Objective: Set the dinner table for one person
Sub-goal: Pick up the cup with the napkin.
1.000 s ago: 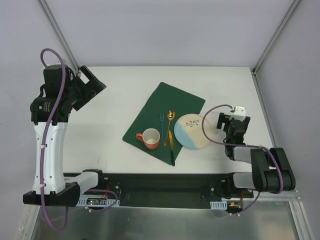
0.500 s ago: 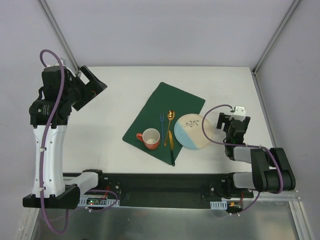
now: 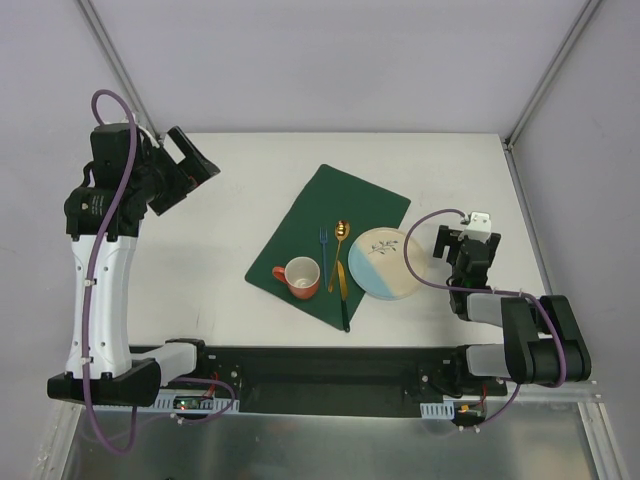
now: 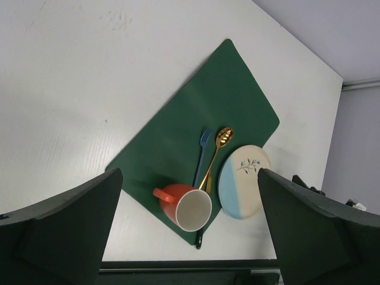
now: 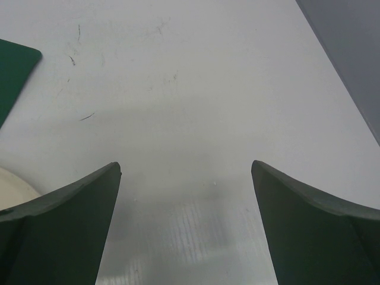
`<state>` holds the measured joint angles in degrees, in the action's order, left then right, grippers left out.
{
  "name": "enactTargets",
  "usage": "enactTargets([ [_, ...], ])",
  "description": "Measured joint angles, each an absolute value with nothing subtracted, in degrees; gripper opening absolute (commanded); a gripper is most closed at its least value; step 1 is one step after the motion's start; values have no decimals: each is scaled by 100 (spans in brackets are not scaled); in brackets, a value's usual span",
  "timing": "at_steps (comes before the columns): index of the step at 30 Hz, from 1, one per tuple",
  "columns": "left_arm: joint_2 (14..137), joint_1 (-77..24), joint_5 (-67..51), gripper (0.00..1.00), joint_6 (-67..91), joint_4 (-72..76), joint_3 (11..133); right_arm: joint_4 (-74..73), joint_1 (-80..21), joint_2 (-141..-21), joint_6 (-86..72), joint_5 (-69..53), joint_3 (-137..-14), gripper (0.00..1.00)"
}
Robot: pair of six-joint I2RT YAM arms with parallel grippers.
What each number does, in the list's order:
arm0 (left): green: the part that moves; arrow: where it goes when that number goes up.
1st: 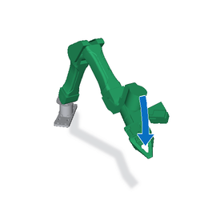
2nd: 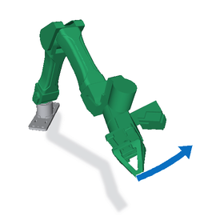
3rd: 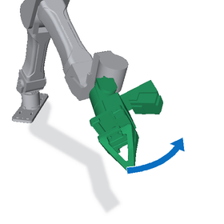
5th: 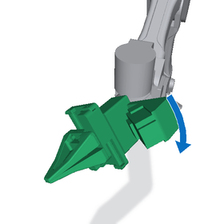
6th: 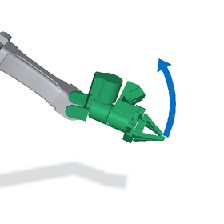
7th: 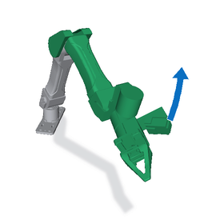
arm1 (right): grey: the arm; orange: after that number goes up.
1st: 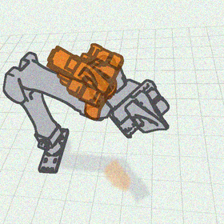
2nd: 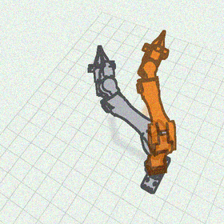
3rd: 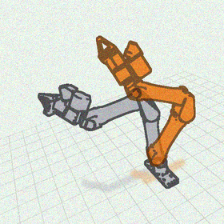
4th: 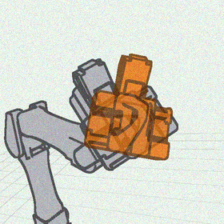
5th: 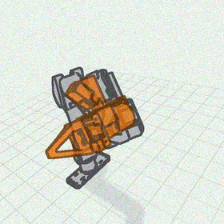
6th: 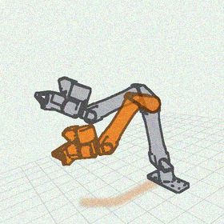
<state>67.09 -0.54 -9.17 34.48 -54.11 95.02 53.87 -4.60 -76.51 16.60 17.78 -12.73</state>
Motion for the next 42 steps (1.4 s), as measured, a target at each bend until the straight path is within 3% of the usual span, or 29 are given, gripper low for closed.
enactTargets([
  [4, 6711, -54, -915, 99, 3435, -5411, 9502, 4713, -556, -7437, 1710, 1911, -1474, 96],
  [8, 6711, -54, -915, 99, 3437, -5400, 9480, 3065, -773, -7087, 1938, 1922, -2799, 96],
  [12, 6711, -54, -917, 99, 3476, -5382, 9351, 1332, -895, -7091, 1756, 1817, -4971, 96],
  [16, 6711, -54, -915, 99, 3538, -5382, 9183, -604, -950, -7697, 1267, 1404, -7894, 96],
  [20, 6700, -54, -919, 99, 3583, -5376, 9065, -1776, -1022, -7874, 670, 790, -9209, 96],
  [23, 6661, -54, -926, 99, 3658, -5354, 8873, -2349, -1048, -7797, 102, 211, -9260, 96],
  [30, 6506, -54, -1007, 99, 3809, -5286, 8256, -3542, -1435, -7669, -687, -631, -8020, 96],
  [42, 6449, -56, -2064, 99, 4222, -4292, 6663, -5223, -1684, -7432, -768, -499, -7599, 96],
])
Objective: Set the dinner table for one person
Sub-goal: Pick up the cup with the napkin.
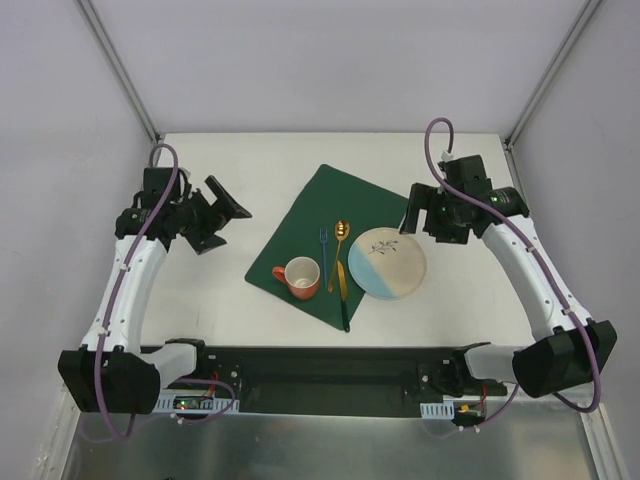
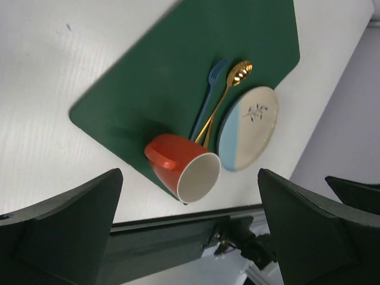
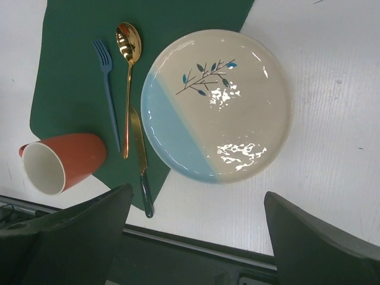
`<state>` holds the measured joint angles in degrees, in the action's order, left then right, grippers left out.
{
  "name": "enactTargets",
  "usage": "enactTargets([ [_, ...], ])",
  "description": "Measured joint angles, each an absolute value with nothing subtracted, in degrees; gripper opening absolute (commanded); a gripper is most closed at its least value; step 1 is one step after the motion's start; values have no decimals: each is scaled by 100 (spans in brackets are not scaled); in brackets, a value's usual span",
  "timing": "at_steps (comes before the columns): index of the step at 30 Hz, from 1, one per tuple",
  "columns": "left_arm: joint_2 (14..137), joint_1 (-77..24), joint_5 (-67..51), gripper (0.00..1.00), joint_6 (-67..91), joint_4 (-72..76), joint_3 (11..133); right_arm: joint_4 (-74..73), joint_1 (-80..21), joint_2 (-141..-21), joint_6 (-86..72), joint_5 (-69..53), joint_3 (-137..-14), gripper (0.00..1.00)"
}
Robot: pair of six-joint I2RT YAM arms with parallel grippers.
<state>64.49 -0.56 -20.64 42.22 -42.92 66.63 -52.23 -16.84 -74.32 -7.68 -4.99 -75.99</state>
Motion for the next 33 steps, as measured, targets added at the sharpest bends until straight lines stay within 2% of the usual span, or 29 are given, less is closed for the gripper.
enactTargets([
  [5, 6825, -585, -2539, 99, 4368, -3833, 6272, -5424, -1726, -7561, -565, -294, -7487, 96],
  [10, 7137, -1413, -2499, 99, 4399, -3548, 6274, -5743, -2106, -8130, -207, 513, -7489, 96],
  [15, 7299, -1619, -2318, 99, 4394, -3494, 6272, -5776, -2285, -8346, -51, 895, -7507, 96],
  [22, 7463, -1949, -1455, 100, 4368, -3857, 6278, -6051, -2405, -9021, -82, 1090, -7902, 96],
  [28, 8250, -2370, -217, 99, 4292, -5212, 6893, -6243, -2574, -9157, -82, 1026, -7885, 96],
  [33, 8364, -2397, 620, 99, 4257, -5916, 7295, -6257, -2620, -9155, -78, 980, -7679, 96],
])
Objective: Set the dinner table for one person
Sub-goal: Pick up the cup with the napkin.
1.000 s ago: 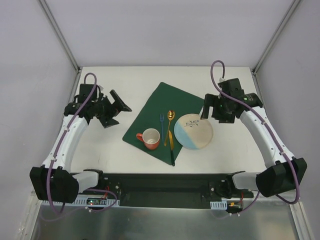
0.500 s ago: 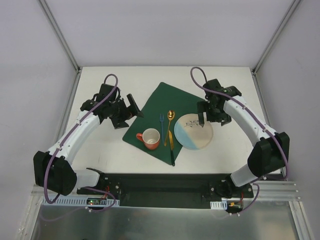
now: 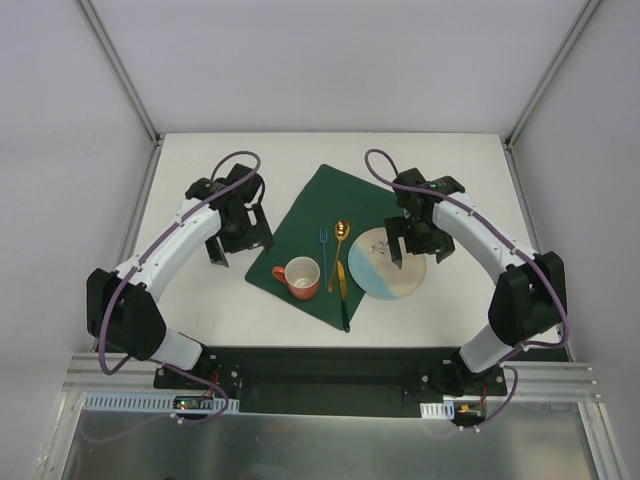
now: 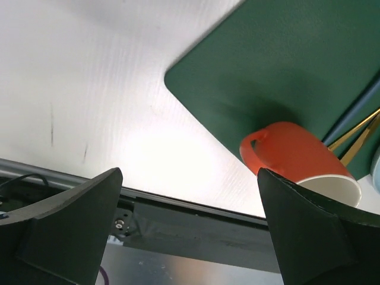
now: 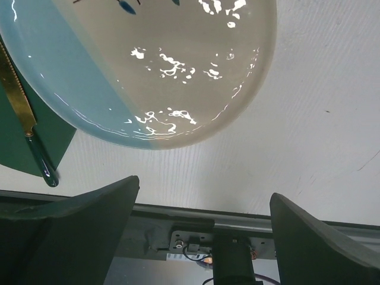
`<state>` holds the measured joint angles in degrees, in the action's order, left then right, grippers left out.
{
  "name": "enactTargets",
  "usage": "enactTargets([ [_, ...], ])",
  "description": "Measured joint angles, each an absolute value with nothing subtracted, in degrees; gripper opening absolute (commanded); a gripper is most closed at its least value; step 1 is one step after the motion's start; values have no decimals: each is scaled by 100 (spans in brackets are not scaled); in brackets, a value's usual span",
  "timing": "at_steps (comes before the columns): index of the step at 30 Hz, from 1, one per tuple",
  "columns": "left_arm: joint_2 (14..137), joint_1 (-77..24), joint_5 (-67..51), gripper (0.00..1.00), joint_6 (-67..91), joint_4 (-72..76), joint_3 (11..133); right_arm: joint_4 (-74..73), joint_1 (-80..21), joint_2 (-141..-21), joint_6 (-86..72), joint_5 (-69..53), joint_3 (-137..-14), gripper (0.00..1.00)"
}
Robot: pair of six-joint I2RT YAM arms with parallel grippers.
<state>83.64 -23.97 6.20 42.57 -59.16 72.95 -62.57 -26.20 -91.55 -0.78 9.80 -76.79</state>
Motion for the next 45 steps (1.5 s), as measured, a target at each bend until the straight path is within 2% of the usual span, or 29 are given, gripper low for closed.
enactTargets([
  [1, 8355, -2397, 683, 99, 4252, -5977, 7349, -6261, -2628, -9155, -78, 972, -7658, 96],
  [2, 8348, -2397, 770, 54, 4239, -6042, 7428, -6267, -2639, -9155, -73, 956, -7636, 100],
  [3, 8344, -2397, 805, 9, 4224, -6064, 7481, -6270, -2644, -9153, -73, 952, -7631, 82],
  [4, 8344, -2397, 803, 0, 4211, -6064, 7522, -6267, -2652, -9148, -69, 919, -7627, 43],
  [5, 8344, -2397, 801, 0, 4143, -6053, 7550, -6267, -2661, -9144, -49, 891, -7627, 2],
  [7, 8344, -2397, 799, 0, 4082, -6031, 7572, -6267, -2679, -9135, -16, 854, -7627, 1],
  [8, 8344, -2399, 797, 28, 4064, -6027, 7572, -6267, -2683, -9133, -62, 834, -7627, 20],
  [9, 8344, -2399, 786, 78, 4062, -6023, 7572, -6267, -2687, -9133, -80, 827, -7627, 61],
  [10, 8344, -2399, 766, 99, 4005, -6018, 7572, -6265, -2689, -9133, -99, 821, -7627, 96],
  [21, 8241, -2783, -276, 99, 3942, -5509, 7642, -6200, -2891, -9135, -228, 596, -7627, 96],
  [30, 8058, -3275, -729, 99, 3920, -5070, 6770, -6123, -3271, -9137, -340, 530, -7627, 96],
  [37, 7533, -3625, -744, 99, 3988, -4866, 6125, -6071, -3308, -9137, -362, 528, -7513, 96],
  [45, 7463, -3988, -368, 99, 4259, -4633, 5983, -6073, -3376, -9137, -355, 508, -7422, 97],
])
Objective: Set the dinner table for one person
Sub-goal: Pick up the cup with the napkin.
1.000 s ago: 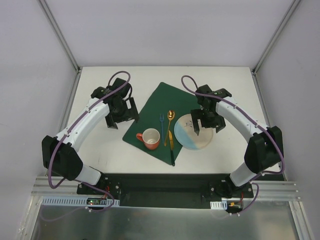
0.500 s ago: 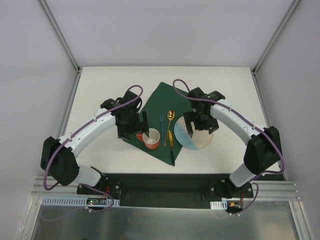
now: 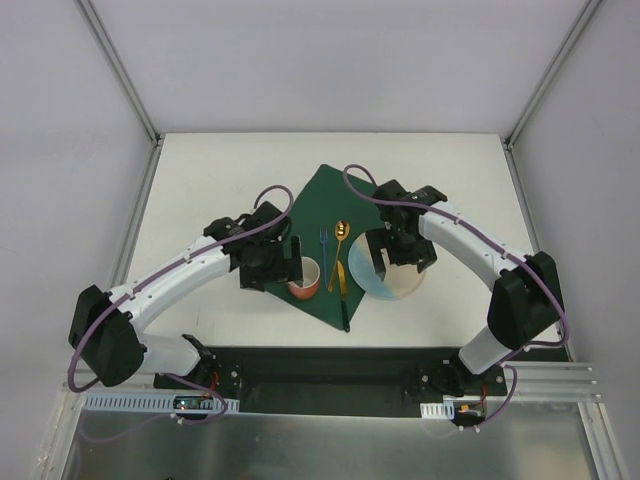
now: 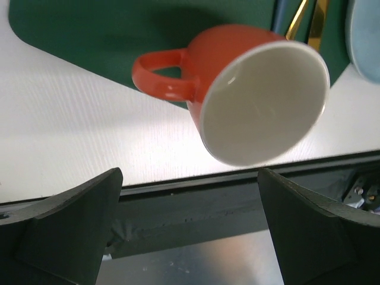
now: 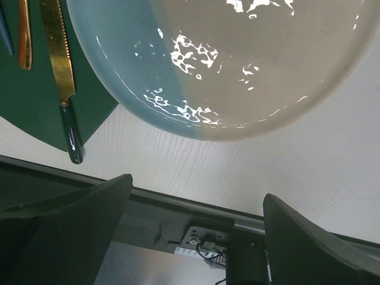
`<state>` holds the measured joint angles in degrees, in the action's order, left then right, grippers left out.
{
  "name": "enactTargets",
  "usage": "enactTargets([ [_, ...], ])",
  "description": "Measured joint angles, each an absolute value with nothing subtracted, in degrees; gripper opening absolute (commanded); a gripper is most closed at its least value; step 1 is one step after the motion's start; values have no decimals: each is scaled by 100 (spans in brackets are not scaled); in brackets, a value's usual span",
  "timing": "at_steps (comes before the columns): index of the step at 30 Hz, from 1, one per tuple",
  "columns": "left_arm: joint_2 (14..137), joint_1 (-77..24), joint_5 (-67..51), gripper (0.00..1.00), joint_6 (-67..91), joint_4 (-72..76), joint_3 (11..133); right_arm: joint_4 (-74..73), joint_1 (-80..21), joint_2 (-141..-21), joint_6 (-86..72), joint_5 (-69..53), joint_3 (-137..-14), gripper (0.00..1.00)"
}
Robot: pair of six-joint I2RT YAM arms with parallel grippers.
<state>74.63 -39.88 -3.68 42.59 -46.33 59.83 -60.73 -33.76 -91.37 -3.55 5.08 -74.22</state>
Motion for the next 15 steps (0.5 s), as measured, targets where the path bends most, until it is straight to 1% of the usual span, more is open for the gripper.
enactTargets([
  [5, 7767, -4007, 113, 99, 4458, -4571, 6018, -6077, -3387, -9135, -336, 510, -7406, 97],
  [10, 8348, -4021, 432, 99, 4593, -4508, 6390, -6084, -3391, -9120, -263, 515, -7220, 97],
  [15, 8877, -4171, 517, 93, 4696, -4344, 6847, -6097, -3391, -9019, -154, 539, -7094, 97],
])
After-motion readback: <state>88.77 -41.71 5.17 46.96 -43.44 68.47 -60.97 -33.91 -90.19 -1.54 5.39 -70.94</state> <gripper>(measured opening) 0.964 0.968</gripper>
